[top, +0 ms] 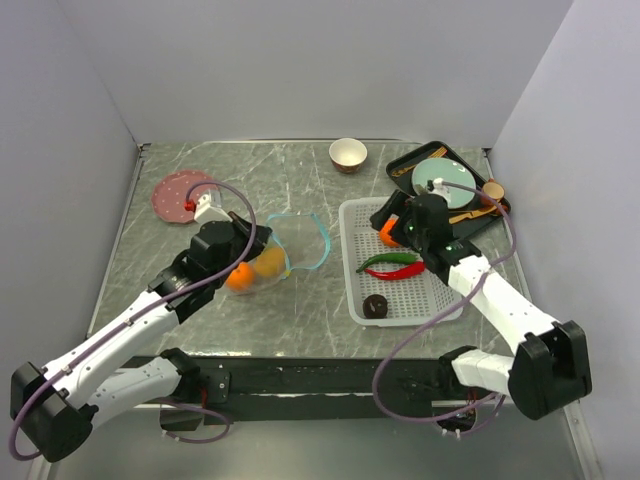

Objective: Place the food in the zip-top bag and seal the zipper
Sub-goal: Place the fake fruit in the zipper food storage bag, then pick up the fake fruit from the bin.

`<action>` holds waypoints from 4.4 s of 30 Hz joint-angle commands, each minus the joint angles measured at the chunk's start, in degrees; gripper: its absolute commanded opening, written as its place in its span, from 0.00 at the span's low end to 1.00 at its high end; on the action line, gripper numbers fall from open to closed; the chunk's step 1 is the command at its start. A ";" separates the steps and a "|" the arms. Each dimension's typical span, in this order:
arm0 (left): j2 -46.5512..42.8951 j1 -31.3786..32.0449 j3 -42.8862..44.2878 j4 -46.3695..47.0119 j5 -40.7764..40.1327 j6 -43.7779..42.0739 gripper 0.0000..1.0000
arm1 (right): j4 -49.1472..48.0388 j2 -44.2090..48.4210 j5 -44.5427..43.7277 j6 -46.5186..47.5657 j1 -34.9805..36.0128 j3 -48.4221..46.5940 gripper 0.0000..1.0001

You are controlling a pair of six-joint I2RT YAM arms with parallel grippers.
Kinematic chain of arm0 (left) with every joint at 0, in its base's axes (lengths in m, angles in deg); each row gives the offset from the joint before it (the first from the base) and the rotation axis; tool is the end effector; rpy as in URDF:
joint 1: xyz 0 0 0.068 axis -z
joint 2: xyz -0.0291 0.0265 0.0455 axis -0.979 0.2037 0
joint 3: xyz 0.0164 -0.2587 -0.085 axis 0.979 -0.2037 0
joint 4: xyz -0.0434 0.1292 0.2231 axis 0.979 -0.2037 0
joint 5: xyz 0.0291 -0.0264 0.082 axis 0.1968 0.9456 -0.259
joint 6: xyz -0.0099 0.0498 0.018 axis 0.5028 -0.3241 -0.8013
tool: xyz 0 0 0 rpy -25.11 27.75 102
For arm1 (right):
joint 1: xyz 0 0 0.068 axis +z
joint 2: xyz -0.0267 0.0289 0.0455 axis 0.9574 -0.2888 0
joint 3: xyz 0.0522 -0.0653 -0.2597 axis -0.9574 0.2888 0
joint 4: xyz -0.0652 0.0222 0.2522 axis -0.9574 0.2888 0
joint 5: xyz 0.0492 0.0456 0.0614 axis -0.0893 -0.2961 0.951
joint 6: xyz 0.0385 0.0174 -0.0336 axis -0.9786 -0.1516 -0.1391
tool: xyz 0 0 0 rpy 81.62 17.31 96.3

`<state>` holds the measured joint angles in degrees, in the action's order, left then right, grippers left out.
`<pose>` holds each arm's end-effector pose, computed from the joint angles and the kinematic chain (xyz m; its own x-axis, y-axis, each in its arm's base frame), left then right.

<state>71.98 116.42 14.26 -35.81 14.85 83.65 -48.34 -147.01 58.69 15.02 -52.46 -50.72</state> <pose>0.1765 -0.1239 0.3103 -0.4210 -0.6907 -0.5880 -0.0330 0.6594 -0.7510 0.2476 0.0907 0.2724 -0.5410 0.4985 -0.6773 0.0912 0.8354 0.5420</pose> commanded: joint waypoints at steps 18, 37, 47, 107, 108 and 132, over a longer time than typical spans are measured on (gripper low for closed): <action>4.20 -0.20 1.01 4.16 3.45 -0.45 0.01 | 3.40 -8.23 0.45 -0.19 -6.78 -0.17 1.00; 5.17 -0.29 2.33 2.14 0.99 -1.15 0.01 | -1.35 -8.50 -0.95 6.76 -6.78 2.21 1.00; 5.52 -0.29 2.24 2.31 1.51 -1.15 0.01 | 2.53 -11.67 -2.81 5.79 -6.78 -0.44 1.00; 6.40 -1.79 2.95 2.14 2.39 -0.80 0.01 | -5.04 -18.52 2.30 10.71 -6.69 -3.69 0.79; 6.40 -1.79 2.95 2.22 2.31 -0.80 0.01 | -4.86 -18.26 1.42 10.63 -6.78 -3.69 0.84; 5.88 -2.67 2.60 1.87 2.56 -0.63 0.01 | -0.20 -26.43 -3.95 9.40 -6.78 -12.30 0.90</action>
<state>78.71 114.06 16.24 -34.98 17.14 83.32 -48.86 -172.62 55.78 24.83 -58.99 -60.34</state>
